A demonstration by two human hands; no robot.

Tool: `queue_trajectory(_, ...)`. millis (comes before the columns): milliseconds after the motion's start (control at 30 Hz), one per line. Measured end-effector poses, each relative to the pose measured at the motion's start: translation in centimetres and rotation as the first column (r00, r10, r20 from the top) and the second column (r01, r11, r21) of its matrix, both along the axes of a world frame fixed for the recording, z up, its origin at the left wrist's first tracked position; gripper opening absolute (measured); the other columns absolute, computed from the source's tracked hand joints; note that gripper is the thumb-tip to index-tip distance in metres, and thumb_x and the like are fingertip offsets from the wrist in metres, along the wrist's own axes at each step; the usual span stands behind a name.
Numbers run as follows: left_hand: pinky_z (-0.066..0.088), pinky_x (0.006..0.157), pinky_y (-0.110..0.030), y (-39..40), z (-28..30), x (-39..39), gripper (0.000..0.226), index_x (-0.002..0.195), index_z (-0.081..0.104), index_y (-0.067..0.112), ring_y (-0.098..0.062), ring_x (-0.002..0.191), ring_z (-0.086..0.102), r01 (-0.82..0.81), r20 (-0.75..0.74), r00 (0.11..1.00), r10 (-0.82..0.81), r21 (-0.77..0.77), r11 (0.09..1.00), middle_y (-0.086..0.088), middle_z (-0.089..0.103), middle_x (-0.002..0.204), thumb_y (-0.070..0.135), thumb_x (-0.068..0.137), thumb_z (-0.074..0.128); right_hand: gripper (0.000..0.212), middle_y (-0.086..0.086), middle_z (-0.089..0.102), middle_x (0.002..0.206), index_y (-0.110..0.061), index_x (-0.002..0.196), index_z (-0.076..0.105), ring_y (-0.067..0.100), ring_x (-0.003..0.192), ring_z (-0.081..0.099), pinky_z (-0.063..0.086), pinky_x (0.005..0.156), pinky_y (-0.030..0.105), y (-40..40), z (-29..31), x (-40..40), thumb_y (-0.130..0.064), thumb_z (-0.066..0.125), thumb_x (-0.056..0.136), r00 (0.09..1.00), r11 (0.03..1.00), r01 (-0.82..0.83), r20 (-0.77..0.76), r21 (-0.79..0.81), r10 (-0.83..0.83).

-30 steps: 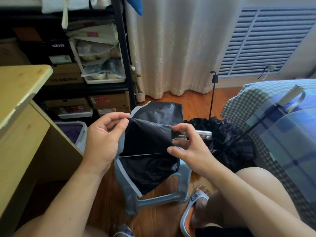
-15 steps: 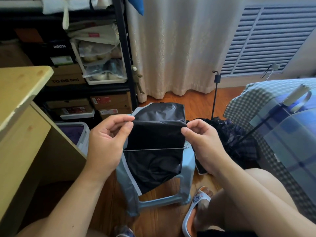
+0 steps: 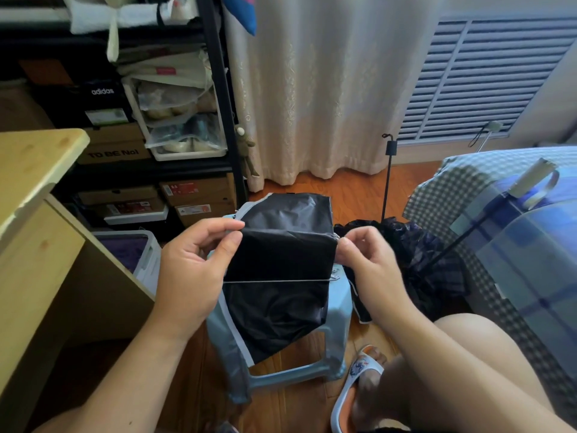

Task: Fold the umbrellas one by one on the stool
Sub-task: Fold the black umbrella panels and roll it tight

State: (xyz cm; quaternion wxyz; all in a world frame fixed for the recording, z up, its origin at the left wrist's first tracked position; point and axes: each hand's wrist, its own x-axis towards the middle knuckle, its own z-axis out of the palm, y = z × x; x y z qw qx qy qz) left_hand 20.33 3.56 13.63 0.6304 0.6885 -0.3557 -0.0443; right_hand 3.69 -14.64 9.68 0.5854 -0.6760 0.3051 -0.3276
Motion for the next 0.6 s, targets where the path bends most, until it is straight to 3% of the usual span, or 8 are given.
queue_trajectory(133,0.056,0.085,-0.02,-0.07,-0.12,-0.13,0.021,0.101,0.075,0.026,-0.014,0.098,0.073,0.02,-0.015,1.0,-0.02,0.009,1.0,0.008,0.077,0.097,0.008,0.095,0.068,0.007,0.003,0.071,0.085,-0.012,0.095,0.069,0.012,0.082,0.067,0.055,0.081,0.032,0.98,-0.11,0.29,-0.018,0.069,0.098,0.994,0.994,-0.111,-0.004,0.025,0.111)
queue_trajectory(267,0.055,0.086,-0.017,0.07,-0.01,0.03,0.021,0.103,0.074,0.025,-0.01,0.1,0.072,0.012,-0.016,1.0,-0.012,0.0,1.0,0.01,0.076,0.1,0.007,0.095,0.067,0.002,0.024,0.073,0.095,-0.004,0.089,0.075,0.038,0.091,0.071,0.057,0.094,0.057,0.27,0.0,0.35,-0.005,0.075,0.091,0.986,0.994,-0.069,0.156,0.08,0.056)
queue_trajectory(400,0.054,0.086,-0.015,0.19,0.05,-0.08,0.022,0.104,0.073,0.026,-0.006,0.102,0.071,0.008,-0.006,1.0,-0.008,0.021,1.0,0.016,0.075,0.101,0.008,0.094,0.066,0.019,0.023,0.075,0.094,-0.012,0.103,0.079,0.044,0.095,0.072,0.055,0.096,0.061,0.17,-0.12,0.3,-0.001,0.075,0.089,0.98,0.996,-0.038,0.196,0.085,0.021)
queue_trajectory(467,0.054,0.087,-0.014,0.25,0.14,-0.03,0.022,0.104,0.073,0.025,-0.006,0.102,0.071,-0.001,-0.001,1.0,0.001,0.021,1.0,0.016,0.075,0.102,0.006,0.094,0.066,0.034,0.019,0.076,0.091,-0.021,0.117,0.076,0.043,0.094,0.072,0.057,0.096,0.056,0.3,-0.04,0.25,-0.002,0.074,0.089,0.984,0.998,-0.052,0.17,0.045,0.044)
queue_trajectory(567,0.054,0.086,-0.015,0.39,0.43,-0.12,0.022,0.103,0.073,0.027,-0.007,0.102,0.071,0.0,0.008,1.0,0.0,0.005,1.0,0.014,0.076,0.102,0.008,0.094,0.067,0.046,0.006,0.076,0.084,-0.025,0.129,0.063,0.019,0.085,0.074,0.057,0.087,0.035,0.56,0.22,-0.08,-0.002,0.074,0.091,0.993,0.998,-0.065,0.102,0.004,0.064)
queue_trajectory(600,0.054,0.085,-0.015,0.43,0.56,-0.28,0.02,0.103,0.073,0.027,-0.008,0.101,0.071,0.007,0.017,1.0,-0.007,0.006,1.0,0.013,0.075,0.102,0.01,0.093,0.067,0.052,0.007,0.076,0.087,-0.028,0.132,0.059,0.018,0.086,0.074,0.057,0.086,0.032,0.6,0.31,-0.26,-0.002,0.075,0.09,0.991,0.997,-0.073,0.111,0.012,0.071)
